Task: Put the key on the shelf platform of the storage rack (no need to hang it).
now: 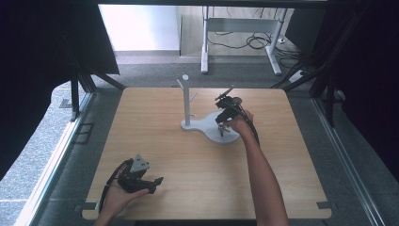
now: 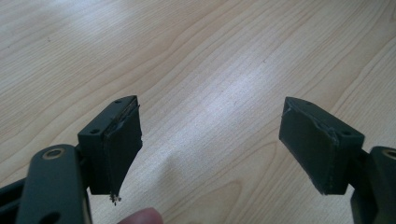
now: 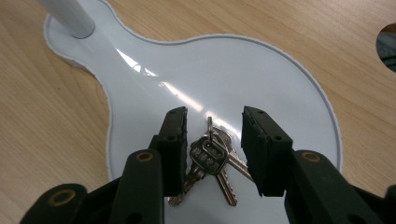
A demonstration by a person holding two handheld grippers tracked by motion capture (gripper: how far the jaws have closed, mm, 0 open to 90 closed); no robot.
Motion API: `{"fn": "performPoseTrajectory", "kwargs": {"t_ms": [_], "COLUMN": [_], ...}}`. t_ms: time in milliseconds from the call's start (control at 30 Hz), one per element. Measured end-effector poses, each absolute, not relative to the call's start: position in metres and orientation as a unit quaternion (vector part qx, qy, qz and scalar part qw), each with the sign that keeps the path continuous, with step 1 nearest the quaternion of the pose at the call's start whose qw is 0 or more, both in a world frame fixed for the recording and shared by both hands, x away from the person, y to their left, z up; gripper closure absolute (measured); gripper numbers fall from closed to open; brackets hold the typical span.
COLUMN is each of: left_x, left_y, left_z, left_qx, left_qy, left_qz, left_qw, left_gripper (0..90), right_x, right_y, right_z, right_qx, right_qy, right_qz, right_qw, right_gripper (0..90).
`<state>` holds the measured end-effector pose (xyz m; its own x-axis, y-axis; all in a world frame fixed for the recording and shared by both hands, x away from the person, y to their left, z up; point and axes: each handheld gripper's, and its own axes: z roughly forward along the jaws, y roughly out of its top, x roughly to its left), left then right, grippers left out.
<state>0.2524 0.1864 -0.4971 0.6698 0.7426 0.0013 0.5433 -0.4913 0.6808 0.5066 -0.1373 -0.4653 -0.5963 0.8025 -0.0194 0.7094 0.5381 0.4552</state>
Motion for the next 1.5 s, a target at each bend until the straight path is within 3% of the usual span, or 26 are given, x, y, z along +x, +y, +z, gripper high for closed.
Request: {"fn": "performPoseTrajectory", "kwargs": {"t_ms": [367,933,1500], "left_x": [0.252,0.252,0.252], "left_y": [0.186,0.183,0.178], "left_z": [-0.497,-0.499,-0.502], "left_qx": [0.851,0.855,0.858], "left_qy": [0.378,0.375,0.373], "left_qz": [0.151,0.15,0.148], "left_qw": [0.332,0.326,0.321], "left_gripper": [21.4,21.4,21.4], "right_x": [0.477,0.409,0.331], "right_y": [-0.144,-0.18,-0.227], "right_z": [-0.449,-0.443,-0.479], "right_qx": [0.397,0.355,0.362], "right_qy": [0.879,0.883,0.862], "right_qz": [0.239,0.288,0.33], "right_qw": [0.112,0.107,0.129], "right_gripper": [50.7,47.5,47.5]}}
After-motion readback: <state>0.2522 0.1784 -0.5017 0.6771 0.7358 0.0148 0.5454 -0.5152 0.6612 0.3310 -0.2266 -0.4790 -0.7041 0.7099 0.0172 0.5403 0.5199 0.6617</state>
